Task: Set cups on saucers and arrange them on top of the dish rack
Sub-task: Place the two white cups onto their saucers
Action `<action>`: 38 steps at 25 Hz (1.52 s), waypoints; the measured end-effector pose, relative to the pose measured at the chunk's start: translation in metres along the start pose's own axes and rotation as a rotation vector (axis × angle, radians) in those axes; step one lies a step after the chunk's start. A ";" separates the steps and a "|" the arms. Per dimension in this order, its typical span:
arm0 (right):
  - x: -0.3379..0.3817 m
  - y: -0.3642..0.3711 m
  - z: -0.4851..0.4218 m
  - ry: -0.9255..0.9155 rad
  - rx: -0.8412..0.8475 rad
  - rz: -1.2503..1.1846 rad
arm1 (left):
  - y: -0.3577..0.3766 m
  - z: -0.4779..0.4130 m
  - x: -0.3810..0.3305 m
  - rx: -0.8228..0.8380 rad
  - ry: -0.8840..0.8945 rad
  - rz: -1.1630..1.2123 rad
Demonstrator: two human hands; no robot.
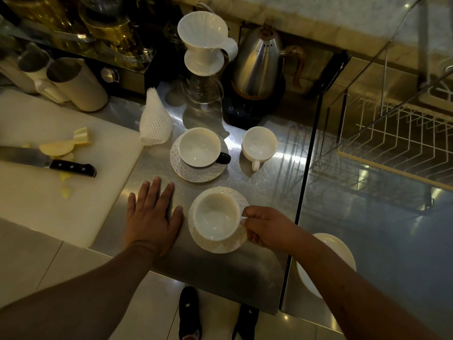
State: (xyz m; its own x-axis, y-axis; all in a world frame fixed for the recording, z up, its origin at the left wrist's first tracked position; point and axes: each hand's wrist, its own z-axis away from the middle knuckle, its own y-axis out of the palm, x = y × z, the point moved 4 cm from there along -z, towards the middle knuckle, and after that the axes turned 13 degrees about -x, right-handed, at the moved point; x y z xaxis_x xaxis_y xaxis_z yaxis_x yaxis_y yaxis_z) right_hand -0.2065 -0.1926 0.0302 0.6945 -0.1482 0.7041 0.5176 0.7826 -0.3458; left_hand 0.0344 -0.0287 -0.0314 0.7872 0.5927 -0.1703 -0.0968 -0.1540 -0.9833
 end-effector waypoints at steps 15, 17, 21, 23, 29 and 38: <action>0.002 -0.005 0.000 -0.148 -0.020 0.267 | -0.003 0.000 -0.002 0.008 -0.011 0.000; 0.003 -0.011 0.000 -0.132 -0.025 0.256 | -0.002 0.000 -0.002 0.003 -0.008 0.002; 0.007 -0.034 -0.009 -0.024 -0.360 -0.045 | 0.002 0.000 0.001 0.008 -0.001 -0.013; 0.010 -0.040 -0.020 0.061 -0.522 -0.183 | 0.003 0.000 0.001 0.008 0.003 -0.016; 0.026 -0.029 -0.052 0.263 -0.496 -0.570 | 0.003 0.001 0.002 0.006 -0.001 -0.012; 0.030 -0.025 -0.069 0.306 -0.477 -0.715 | 0.002 0.000 0.000 0.011 0.002 -0.009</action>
State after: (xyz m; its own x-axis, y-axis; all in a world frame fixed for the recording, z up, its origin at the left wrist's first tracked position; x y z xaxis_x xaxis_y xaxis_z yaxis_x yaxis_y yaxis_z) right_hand -0.1641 -0.2580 0.0174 0.1958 -0.7092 0.6773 0.9802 0.1198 -0.1580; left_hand 0.0343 -0.0283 -0.0331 0.7893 0.5925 -0.1610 -0.0960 -0.1399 -0.9855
